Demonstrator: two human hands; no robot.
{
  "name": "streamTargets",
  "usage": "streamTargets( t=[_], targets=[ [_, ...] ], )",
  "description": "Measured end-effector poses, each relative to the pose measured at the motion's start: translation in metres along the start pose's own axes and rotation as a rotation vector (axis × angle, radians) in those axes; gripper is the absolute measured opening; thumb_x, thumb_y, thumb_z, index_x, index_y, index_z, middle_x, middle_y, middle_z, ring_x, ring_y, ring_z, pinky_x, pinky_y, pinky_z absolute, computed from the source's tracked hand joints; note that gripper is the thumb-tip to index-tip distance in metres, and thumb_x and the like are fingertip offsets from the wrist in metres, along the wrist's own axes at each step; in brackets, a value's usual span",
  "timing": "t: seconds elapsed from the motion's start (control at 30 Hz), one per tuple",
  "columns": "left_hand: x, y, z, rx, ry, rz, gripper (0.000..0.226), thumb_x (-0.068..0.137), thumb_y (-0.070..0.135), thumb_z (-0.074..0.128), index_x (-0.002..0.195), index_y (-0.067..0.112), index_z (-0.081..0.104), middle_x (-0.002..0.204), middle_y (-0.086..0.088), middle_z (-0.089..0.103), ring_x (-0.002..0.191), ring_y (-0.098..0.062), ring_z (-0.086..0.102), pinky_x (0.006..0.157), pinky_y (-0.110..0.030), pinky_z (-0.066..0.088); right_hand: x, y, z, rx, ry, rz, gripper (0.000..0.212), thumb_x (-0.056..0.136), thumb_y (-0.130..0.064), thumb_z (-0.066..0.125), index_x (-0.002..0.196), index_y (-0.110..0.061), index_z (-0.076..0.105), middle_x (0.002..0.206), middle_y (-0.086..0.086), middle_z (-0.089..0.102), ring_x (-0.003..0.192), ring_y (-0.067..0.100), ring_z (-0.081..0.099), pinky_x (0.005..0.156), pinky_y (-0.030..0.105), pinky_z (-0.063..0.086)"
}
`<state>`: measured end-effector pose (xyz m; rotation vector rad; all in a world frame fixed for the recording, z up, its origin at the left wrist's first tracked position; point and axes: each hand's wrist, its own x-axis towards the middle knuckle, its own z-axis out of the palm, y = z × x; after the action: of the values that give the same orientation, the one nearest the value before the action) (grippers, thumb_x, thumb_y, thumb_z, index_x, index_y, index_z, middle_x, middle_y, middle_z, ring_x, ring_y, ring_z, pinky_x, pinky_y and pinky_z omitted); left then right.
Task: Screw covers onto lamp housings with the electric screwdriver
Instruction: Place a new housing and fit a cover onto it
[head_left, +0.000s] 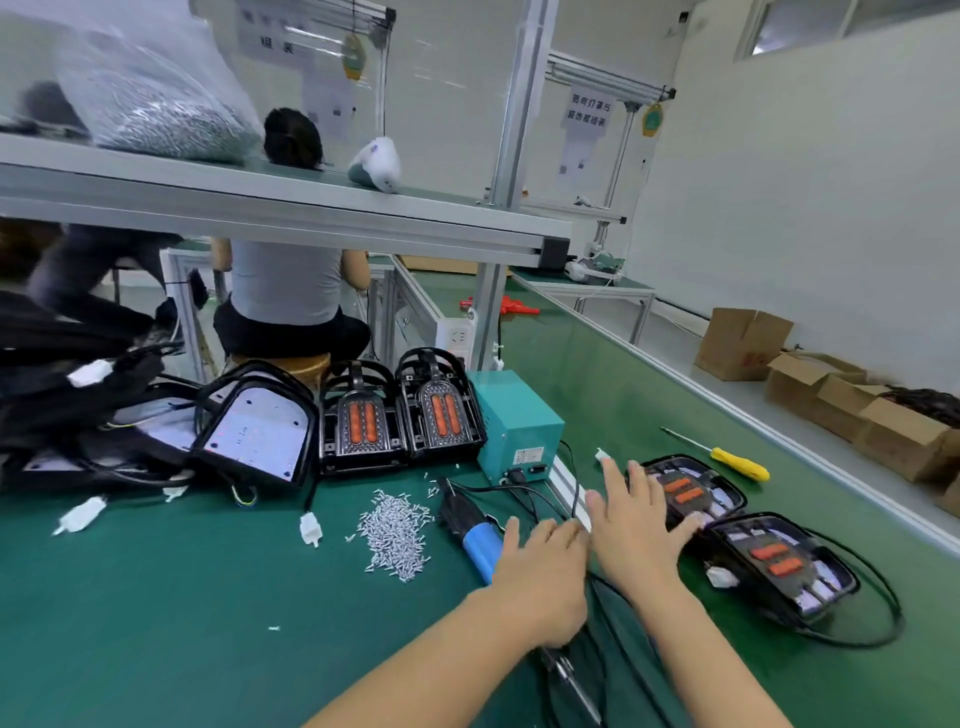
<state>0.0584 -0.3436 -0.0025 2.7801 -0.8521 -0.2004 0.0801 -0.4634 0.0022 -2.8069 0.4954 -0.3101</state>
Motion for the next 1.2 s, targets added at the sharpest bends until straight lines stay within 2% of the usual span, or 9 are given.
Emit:
streamTargets(
  t=[0.3,0.7,0.77,0.8,0.87,0.9,1.0,1.1,1.2],
  targets=[
    [-0.066,-0.087,-0.019,0.032,0.196,-0.245,0.063,0.098,0.015,0.033,0.152,0.023,0.001,0.16,0.007,-0.004,0.147,-0.015,-0.006,0.115,-0.05,-0.008,-0.026,-0.104,0.018,0.073,-0.114,-0.295,0.051,0.104,-0.049,0.018,0.154,-0.041,0.007,0.165,-0.006,0.002,0.151,0.016,-0.001,0.114,0.062,-0.008],
    [-0.165,-0.195,-0.023,0.106,0.419,-0.573,0.057,0.099,0.019,0.035,0.151,0.027,0.011,0.16,0.01,0.003,0.146,-0.012,0.0,0.118,-0.039,-0.002,-0.083,-0.22,0.068,0.034,-0.28,-0.621,0.054,0.104,-0.052,0.015,0.155,-0.037,0.009,0.165,-0.005,0.005,0.151,0.017,0.0,0.113,0.064,-0.007],
    [-0.177,-0.205,-0.031,0.124,0.518,-0.582,0.054,0.096,0.018,0.042,0.147,0.025,0.026,0.158,0.008,0.016,0.146,-0.014,0.009,0.118,-0.038,0.003,-0.09,-0.23,0.076,0.012,-0.312,-0.643,0.054,0.104,-0.051,0.016,0.155,-0.037,0.008,0.164,-0.006,0.005,0.151,0.017,0.0,0.113,0.064,-0.007],
    [-0.181,-0.207,-0.039,0.15,0.596,-0.559,0.051,0.092,0.016,0.051,0.141,0.022,0.04,0.154,0.004,0.029,0.143,-0.017,0.021,0.118,-0.04,0.012,-0.092,-0.233,0.079,0.009,-0.32,-0.652,0.053,0.104,-0.05,0.017,0.155,-0.037,0.008,0.164,-0.006,0.005,0.151,0.017,-0.001,0.113,0.064,-0.007],
    [-0.191,-0.217,-0.059,0.275,0.778,-0.498,0.047,0.072,0.008,0.074,0.117,0.015,0.064,0.131,-0.003,0.057,0.126,-0.025,0.05,0.107,-0.048,0.036,-0.093,-0.244,0.082,0.012,-0.329,-0.683,0.052,0.105,-0.048,0.017,0.155,-0.036,0.008,0.164,-0.005,0.005,0.151,0.018,-0.002,0.113,0.065,-0.008],
    [-0.196,-0.226,-0.07,0.368,0.868,-0.49,0.046,0.065,0.006,0.079,0.11,0.013,0.068,0.124,-0.005,0.063,0.12,-0.028,0.056,0.101,-0.051,0.04,-0.093,-0.25,0.082,0.012,-0.337,-0.701,0.052,0.105,-0.048,0.016,0.155,-0.036,0.007,0.164,-0.005,0.004,0.151,0.018,-0.003,0.112,0.065,-0.01],
    [-0.208,-0.253,-0.115,0.542,0.929,-0.599,0.056,0.074,0.016,0.074,0.128,0.011,0.058,0.139,-0.009,0.051,0.133,-0.03,0.042,0.11,-0.056,0.024,-0.099,-0.269,0.083,0.014,-0.366,-0.732,0.054,0.104,-0.051,0.013,0.156,-0.036,0.007,0.165,-0.005,0.004,0.151,0.018,-0.004,0.111,0.064,-0.014],
    [-0.212,-0.284,-0.153,0.559,0.802,-0.821,0.07,0.09,0.038,0.054,0.15,0.019,0.022,0.158,-0.006,0.018,0.146,-0.026,0.008,0.114,-0.056,-0.002,-0.103,-0.28,0.085,0.019,-0.367,-0.766,0.055,0.103,-0.054,0.013,0.155,-0.038,0.007,0.164,-0.005,0.005,0.151,0.018,-0.003,0.111,0.064,-0.015],
    [-0.213,-0.317,-0.177,0.538,0.702,-0.947,0.068,0.093,0.037,0.05,0.15,0.019,0.016,0.158,-0.005,0.015,0.146,-0.026,0.003,0.113,-0.058,-0.002,-0.103,-0.293,0.081,0.053,-0.361,-0.807,0.055,0.102,-0.056,0.014,0.155,-0.039,0.009,0.164,-0.005,0.007,0.151,0.018,-0.002,0.111,0.064,-0.015]
  ],
)
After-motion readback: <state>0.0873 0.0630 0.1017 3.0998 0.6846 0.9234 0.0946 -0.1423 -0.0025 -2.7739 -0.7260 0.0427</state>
